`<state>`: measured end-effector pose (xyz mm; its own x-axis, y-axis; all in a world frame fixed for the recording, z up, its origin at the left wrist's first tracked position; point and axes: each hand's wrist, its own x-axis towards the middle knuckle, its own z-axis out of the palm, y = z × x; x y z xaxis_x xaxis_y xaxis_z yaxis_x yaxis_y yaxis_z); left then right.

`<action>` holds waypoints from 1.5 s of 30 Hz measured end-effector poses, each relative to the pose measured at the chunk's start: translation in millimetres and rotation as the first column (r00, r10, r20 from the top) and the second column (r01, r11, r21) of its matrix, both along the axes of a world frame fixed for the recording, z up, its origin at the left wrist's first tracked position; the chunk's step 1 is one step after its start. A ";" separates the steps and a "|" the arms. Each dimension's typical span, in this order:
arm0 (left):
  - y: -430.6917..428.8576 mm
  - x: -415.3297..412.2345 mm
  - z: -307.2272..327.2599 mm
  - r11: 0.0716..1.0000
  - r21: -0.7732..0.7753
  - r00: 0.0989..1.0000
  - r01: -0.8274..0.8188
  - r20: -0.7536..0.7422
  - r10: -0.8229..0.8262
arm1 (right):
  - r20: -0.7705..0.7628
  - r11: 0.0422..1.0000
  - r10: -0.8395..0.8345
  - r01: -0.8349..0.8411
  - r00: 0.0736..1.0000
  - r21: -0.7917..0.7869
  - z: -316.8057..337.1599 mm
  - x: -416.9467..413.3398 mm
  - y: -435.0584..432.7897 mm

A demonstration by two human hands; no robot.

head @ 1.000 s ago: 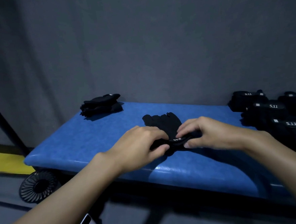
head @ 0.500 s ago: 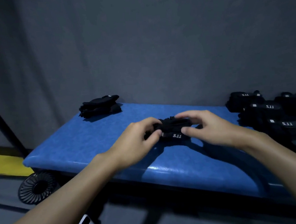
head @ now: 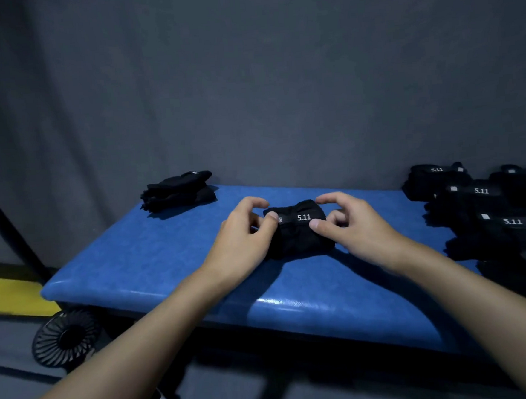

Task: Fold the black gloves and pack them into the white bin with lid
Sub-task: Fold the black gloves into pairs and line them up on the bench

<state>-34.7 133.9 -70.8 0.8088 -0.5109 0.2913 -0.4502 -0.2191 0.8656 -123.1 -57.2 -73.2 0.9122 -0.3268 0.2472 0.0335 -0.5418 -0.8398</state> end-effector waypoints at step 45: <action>-168.0 77.1 -9.3 0.862 0.417 0.844 0.289 0.315 -0.435 | -0.309 0.751 -0.492 0.218 0.814 -0.623 -12.3 -37.9 -49.8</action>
<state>42.3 -34.1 -80.1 0.4028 -0.8681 0.2901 -0.8348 -0.2184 0.5054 -161.0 -107.1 -85.5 0.8044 -0.5857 0.0997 -0.5431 -0.7930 -0.2761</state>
